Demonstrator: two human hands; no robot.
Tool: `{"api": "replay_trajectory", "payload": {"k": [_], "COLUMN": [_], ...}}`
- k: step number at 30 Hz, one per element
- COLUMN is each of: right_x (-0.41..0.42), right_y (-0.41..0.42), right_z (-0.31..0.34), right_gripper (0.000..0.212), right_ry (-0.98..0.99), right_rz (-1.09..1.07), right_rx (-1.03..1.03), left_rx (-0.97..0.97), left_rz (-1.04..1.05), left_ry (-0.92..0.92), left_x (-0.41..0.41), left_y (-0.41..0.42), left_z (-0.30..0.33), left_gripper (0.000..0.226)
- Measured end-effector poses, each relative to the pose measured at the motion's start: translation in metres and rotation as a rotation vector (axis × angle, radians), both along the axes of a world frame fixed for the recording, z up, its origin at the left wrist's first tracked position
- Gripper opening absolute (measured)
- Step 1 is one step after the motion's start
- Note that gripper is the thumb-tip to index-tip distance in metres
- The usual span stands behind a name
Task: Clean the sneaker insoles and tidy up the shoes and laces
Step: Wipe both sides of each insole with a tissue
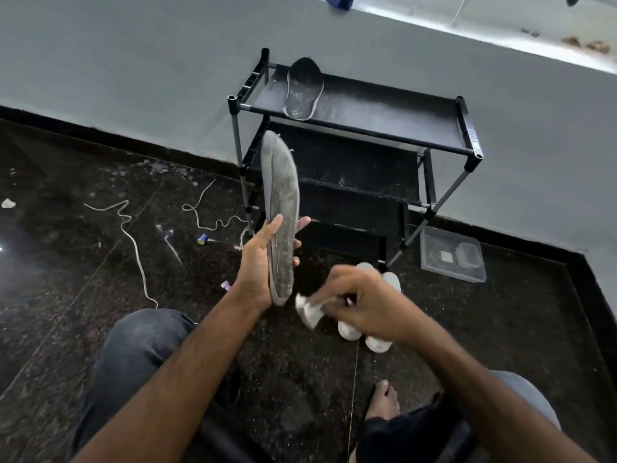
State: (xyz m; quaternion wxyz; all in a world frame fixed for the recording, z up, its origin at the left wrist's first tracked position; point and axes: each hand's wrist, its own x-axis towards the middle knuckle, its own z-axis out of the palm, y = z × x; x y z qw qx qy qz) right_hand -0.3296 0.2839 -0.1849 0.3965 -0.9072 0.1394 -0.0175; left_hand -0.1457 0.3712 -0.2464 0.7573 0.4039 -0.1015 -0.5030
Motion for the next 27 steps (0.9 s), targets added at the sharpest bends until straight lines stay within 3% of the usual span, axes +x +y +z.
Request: {"api": "replay_trajectory", "payload": {"k": [3,6,8,13,22,27], "right_x": [0.011,0.029,0.042,0.074,0.148,0.171], "right_y": [-0.021,-0.039,-0.049,-0.079,-0.163,-0.199], "right_z": [0.007,0.016,0.022,0.039,0.071,0.061], "right_gripper": [0.022,0.018,0.017,0.018,0.018,0.016], "right_ry": [-0.111,-0.174,-0.205,-0.232,-0.303,-0.334], "right_rz": [-0.305,-0.457,-0.53,-0.604,-0.703,-0.707], "right_rx": [0.127,0.32,0.437,0.555,0.609,0.666], "left_rx": [0.077,0.151,0.145,0.211,0.495,0.639], "left_rz": [0.034,0.084,0.126,0.241,0.242,0.185], "left_ry": [-0.011,-0.028,-0.099,-0.306,-0.942,-1.039], "left_x": [-0.003,0.0,0.011,0.068,0.227,0.286], "left_y": [0.001,-0.001,-0.003,-0.023,-0.129,-0.198], "left_z": [0.008,0.018,0.026,0.06,0.113,0.108], "left_gripper": [0.054,0.034,0.038,0.051,0.061,0.062]}}
